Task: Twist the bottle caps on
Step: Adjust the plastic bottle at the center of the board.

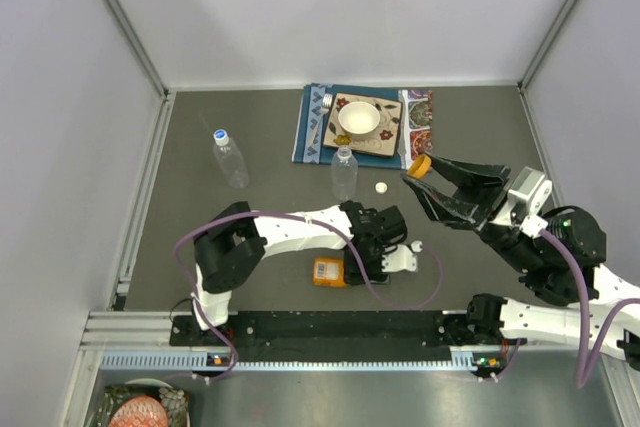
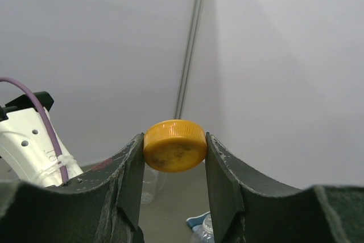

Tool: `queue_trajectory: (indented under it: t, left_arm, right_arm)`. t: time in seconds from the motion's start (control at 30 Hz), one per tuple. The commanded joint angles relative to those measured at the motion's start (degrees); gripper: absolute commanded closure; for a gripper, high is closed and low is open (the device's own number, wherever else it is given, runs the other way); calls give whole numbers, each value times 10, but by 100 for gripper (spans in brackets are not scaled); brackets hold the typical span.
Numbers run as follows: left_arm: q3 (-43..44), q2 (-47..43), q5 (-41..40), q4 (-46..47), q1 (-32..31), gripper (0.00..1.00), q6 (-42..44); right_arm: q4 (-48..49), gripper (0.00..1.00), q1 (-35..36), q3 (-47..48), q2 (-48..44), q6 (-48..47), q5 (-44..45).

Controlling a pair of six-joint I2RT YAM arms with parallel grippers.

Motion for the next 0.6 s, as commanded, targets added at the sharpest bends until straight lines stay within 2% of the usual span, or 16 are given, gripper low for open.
queue_trajectory:
  t: [0.0, 0.1, 0.17, 0.23, 0.27, 0.33, 0.47, 0.57]
  left_arm:
    - [1, -45, 4, 25, -3, 36, -10]
    - [3, -63, 0, 23, -3, 33, -13]
    - [6, -73, 4, 19, -3, 27, -15]
    - [12, -87, 1, 12, -3, 15, -20]
    - [15, -92, 0, 7, -3, 13, -21]
    - [18, -113, -2, -2, -3, 2, -26]
    - [17, -164, -7, -36, -1, 2, -34]
    - [-34, -207, -15, -32, -2, 2, -37]
  right_arm:
    - [1, 64, 4, 30, 3, 15, 8]
    - [-1, 64, 4, 32, 3, 19, 9]
    - [-2, 64, 5, 32, 4, 20, 9]
    - [-3, 65, 4, 32, 5, 20, 11]
    - [-5, 64, 4, 33, 6, 20, 12]
    - [-6, 64, 4, 33, 7, 22, 13]
    - [-9, 64, 4, 35, 10, 23, 13]
    - [-11, 64, 4, 36, 11, 25, 13]
